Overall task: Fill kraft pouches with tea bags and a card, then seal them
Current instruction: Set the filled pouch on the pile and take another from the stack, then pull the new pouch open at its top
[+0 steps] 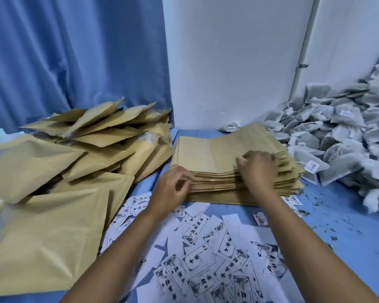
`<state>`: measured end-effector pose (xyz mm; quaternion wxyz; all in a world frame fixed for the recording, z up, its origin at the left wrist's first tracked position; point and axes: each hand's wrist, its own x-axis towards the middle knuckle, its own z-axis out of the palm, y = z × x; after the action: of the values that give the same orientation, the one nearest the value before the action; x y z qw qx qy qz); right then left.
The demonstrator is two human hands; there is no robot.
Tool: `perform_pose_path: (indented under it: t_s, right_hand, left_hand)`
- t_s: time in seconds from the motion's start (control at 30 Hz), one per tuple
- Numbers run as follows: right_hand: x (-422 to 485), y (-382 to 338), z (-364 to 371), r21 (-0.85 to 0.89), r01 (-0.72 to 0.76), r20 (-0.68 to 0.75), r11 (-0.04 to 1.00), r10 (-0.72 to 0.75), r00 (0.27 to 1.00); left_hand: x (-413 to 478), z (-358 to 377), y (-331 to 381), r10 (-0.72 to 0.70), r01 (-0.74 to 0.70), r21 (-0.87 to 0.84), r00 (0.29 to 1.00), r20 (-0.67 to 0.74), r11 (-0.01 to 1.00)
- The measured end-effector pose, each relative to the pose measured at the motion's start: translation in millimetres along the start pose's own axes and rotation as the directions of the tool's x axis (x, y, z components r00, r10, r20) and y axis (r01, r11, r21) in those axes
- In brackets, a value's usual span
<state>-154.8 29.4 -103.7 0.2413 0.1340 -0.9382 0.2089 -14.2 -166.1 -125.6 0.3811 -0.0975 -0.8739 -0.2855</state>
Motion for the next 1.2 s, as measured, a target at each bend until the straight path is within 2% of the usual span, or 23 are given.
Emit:
perform_pose_path:
  t_s: [0.03, 0.07, 0.1, 0.13, 0.17, 0.2, 0.23, 0.3, 0.37, 0.4, 0.5, 0.57, 0.73, 0.8, 0.87, 0.93, 0.97, 1.03, 1.07, 1.1, 1.13, 1.17, 1.2]
  right_hand:
    - [3.5, 14.8, -8.7, -0.048, -0.121, -0.094, 0.991, 0.117, 0.989]
    - [5.7, 26.4, -17.8, -0.074, -0.206, -0.1, 0.976, 0.198, 0.975]
    - [6.6, 34.8, -26.2, -0.091, -0.25, -0.042, 0.964, 0.247, 0.968]
    - [6.0, 40.3, -32.9, -0.096, -0.267, 0.025, 0.959, 0.271, 0.962]
    - [5.4, 44.1, -37.3, -0.099, -0.265, 0.063, 0.959, 0.272, 0.96]
    - [4.0, 46.8, -40.8, -0.103, -0.245, 0.067, 0.964, 0.252, 0.965]
    - [1.8, 47.9, -43.6, -0.111, -0.219, 0.054, 0.969, 0.226, 0.973]
    - [-4.0, 50.3, -48.5, -0.164, -0.148, 0.039, 0.975, 0.157, 0.987]
    - [-14.4, 52.0, -51.1, -0.238, -0.033, 0.021, 0.971, 0.039, 0.999]
    - [-20.9, 53.2, -52.3, -0.254, 0.03, -0.001, 0.967, -0.032, 1.0]
    - [-42.6, 64.6, -55.2, -0.189, 0.146, -0.042, 0.971, -0.157, 0.987]
    - [-56.2, 77.0, -55.3, -0.082, 0.142, -0.006, 0.986, -0.143, 0.99]
    - [-79.4, 101.7, -61.8, 0.234, -0.072, 0.1, 0.97, 0.05, 0.994]
    - [-85.3, 108.8, -62.8, 0.344, -0.139, 0.177, 0.928, 0.081, 0.981]
    - [-88.6, 112.8, -62.7, 0.468, -0.236, 0.249, 0.852, 0.129, 0.96]
    - [-90.6, 111.6, -60.4, 0.62, -0.349, 0.301, 0.703, 0.197, 0.933]
    - [-89.5, 108.1, -59.6, 0.717, -0.426, 0.355, 0.553, 0.236, 0.905]
    - [-80.9, 101.3, -63.1, 0.818, -0.56, 0.521, 0.129, 0.246, 0.817]
    - [-74.5, 101.2, -66.5, 0.805, -0.591, 0.588, -0.056, 0.207, 0.782]
    - [-67.7, 102.7, -70.4, 0.773, -0.612, 0.634, -0.166, 0.158, 0.757]
    - [-62.7, 104.3, -75.3, 0.747, -0.643, 0.663, -0.172, 0.121, 0.738]
    - [-59.5, 105.9, -78.6, 0.731, -0.676, 0.683, -0.094, 0.118, 0.721]
    - [-58.6, 107.2, -81.2, 0.719, -0.694, 0.682, 0.039, 0.152, 0.715]
  left_hand:
    - [-9.8, 5.5, 11.6, 0.052, -0.053, -0.001, 0.98, 0.194, 0.999]
    - [-17.7, 11.9, 23.7, 0.053, -0.064, 0.016, 0.918, 0.392, 0.998]
    - [-22.1, 17.9, 34.7, 0.014, -0.049, 0.046, 0.817, 0.576, 0.998]
    - [-22.3, 22.6, 43.6, -0.04, -0.011, 0.068, 0.707, 0.706, 0.998]
    - [-18.1, 25.1, 51.7, -0.088, 0.063, 0.062, 0.621, 0.779, 0.996]
    - [-10.9, 26.4, 60.1, -0.116, 0.178, 0.013, 0.58, 0.806, 0.984]
    - [-0.9, 26.7, 67.8, -0.121, 0.264, -0.053, 0.601, 0.79, 0.963]
    - [23.2, 29.8, 80.7, -0.142, 0.259, -0.096, 0.763, 0.631, 0.961]
    - [42.6, 39.2, 87.7, -0.151, 0.151, 0.034, 0.89, 0.431, 0.988]
    - [48.8, 46.0, 91.4, -0.162, 0.115, 0.142, 0.907, 0.389, 0.983]
    - [54.3, 70.2, 99.7, -0.222, 0.032, 0.4, 0.87, 0.44, 0.916]
    - [54.4, 86.5, 99.3, -0.222, -0.04, 0.513, 0.87, 0.44, 0.858]
    - [64.1, 109.0, 92.2, -0.352, -0.023, 0.721, 0.862, 0.365, 0.692]
    - [63.8, 112.7, 90.9, -0.342, -0.075, 0.792, 0.875, 0.344, 0.605]
    - [61.2, 114.7, 91.3, -0.301, -0.126, 0.816, 0.889, 0.346, 0.564]
    - [57.4, 112.7, 94.3, -0.257, -0.145, 0.798, 0.9, 0.353, 0.585]
    - [54.4, 108.8, 98.4, -0.209, -0.166, 0.77, 0.908, 0.363, 0.615]
    - [42.1, 98.2, 110.1, 0.044, -0.313, 0.651, 0.918, 0.393, 0.691]
    - [32.2, 93.1, 116.1, 0.191, -0.42, 0.569, 0.888, 0.418, 0.707]
    - [21.5, 88.2, 121.3, 0.333, -0.53, 0.481, 0.836, 0.437, 0.698]
    - [11.0, 84.3, 124.8, 0.431, -0.619, 0.398, 0.772, 0.467, 0.677]
    - [2.7, 79.9, 128.5, 0.494, -0.689, 0.332, 0.707, 0.506, 0.645]
    - [-2.4, 74.6, 133.0, 0.516, -0.723, 0.294, 0.666, 0.539, 0.625]
